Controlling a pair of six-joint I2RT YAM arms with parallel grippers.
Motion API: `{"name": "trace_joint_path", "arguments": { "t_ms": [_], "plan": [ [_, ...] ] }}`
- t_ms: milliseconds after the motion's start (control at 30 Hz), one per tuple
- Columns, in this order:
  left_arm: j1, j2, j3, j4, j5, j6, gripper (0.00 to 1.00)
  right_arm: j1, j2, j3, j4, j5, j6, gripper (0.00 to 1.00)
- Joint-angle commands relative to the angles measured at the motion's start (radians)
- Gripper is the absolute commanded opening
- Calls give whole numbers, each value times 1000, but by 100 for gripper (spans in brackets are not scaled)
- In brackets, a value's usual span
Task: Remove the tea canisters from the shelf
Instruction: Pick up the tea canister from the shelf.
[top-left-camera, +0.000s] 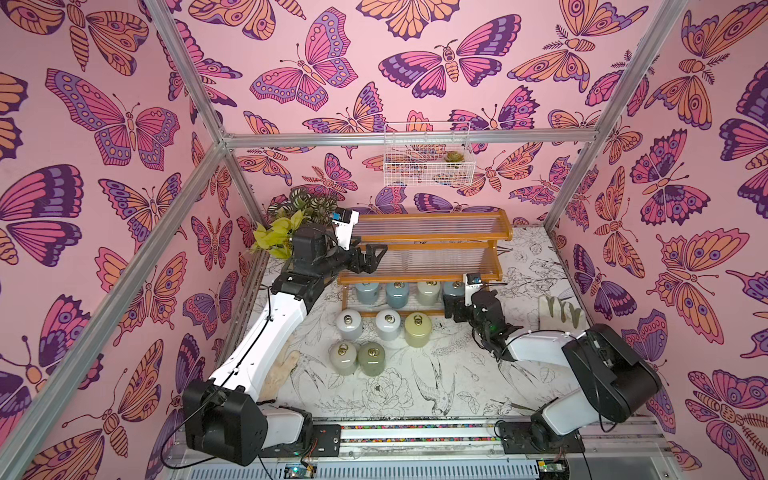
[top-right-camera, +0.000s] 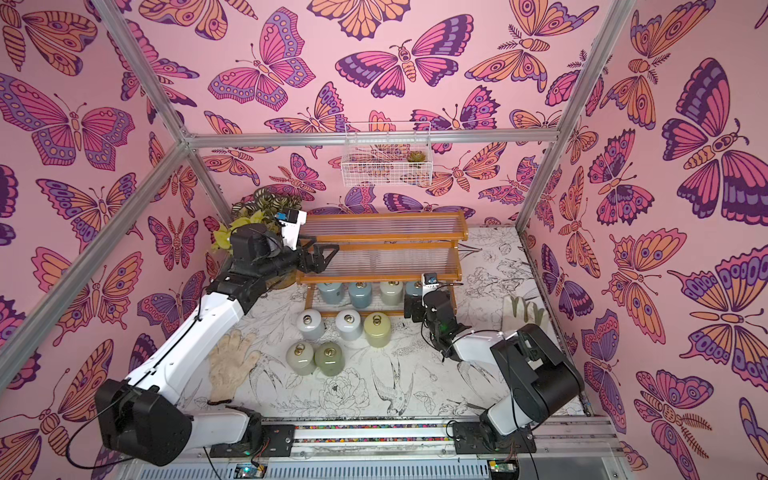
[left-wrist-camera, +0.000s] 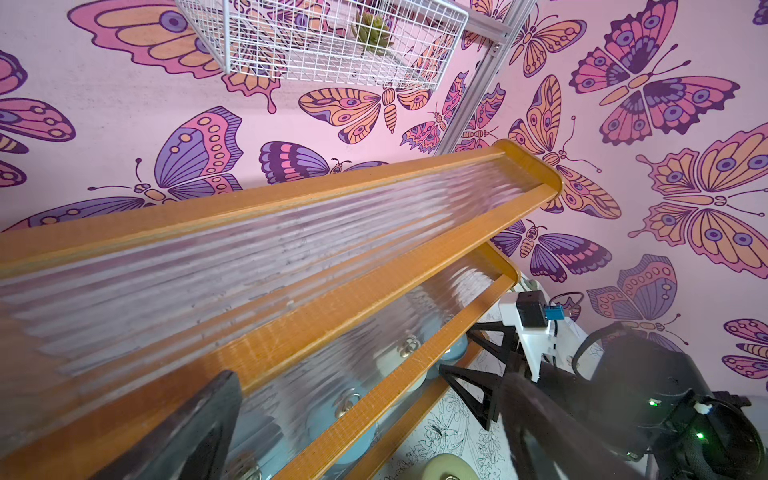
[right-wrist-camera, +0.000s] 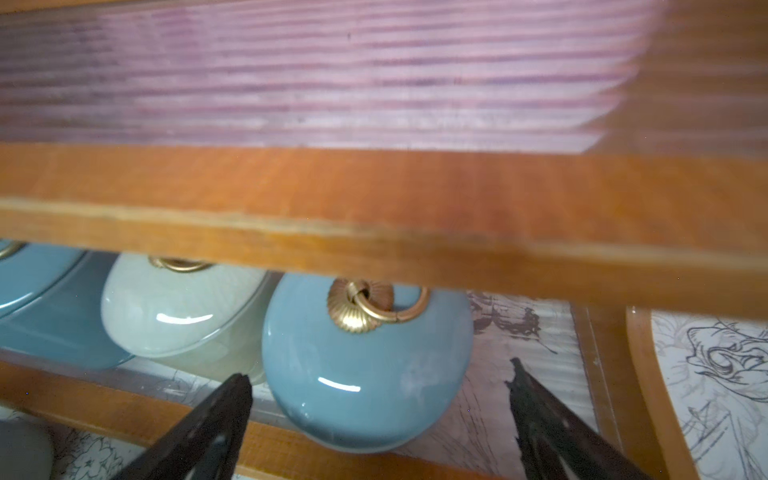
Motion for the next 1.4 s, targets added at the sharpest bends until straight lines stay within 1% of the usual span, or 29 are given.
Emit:
{"name": "trace_joint_path", "arguments": {
  "t_ms": [0,267,533,700,900,1000,1233,1367],
  "plan": [
    [-2,6,2,-9,-2,18,100,-8,43,48,38,3,-7,99],
    [-1,1,-10,-8,-13,24,100,-9,109,97,22,19,-10,99],
    [-1,5,-8,-7,-20,31,100,-9,156,112,21,38,-20,99],
    [-1,8,-3,-7,-22,34,100,-8,174,111,19,44,-20,92],
    [-2,16,8,-8,-28,36,100,-9,175,94,40,26,-25,73],
    [0,23,12,-8,-29,34,100,-10,155,89,45,13,-42,66],
    [-1,29,20,-7,-39,36,100,-10,43,95,9,-27,-91,63],
    [-1,32,22,-7,-42,37,100,-8,-53,108,-79,-63,-117,62]
  ]
}}
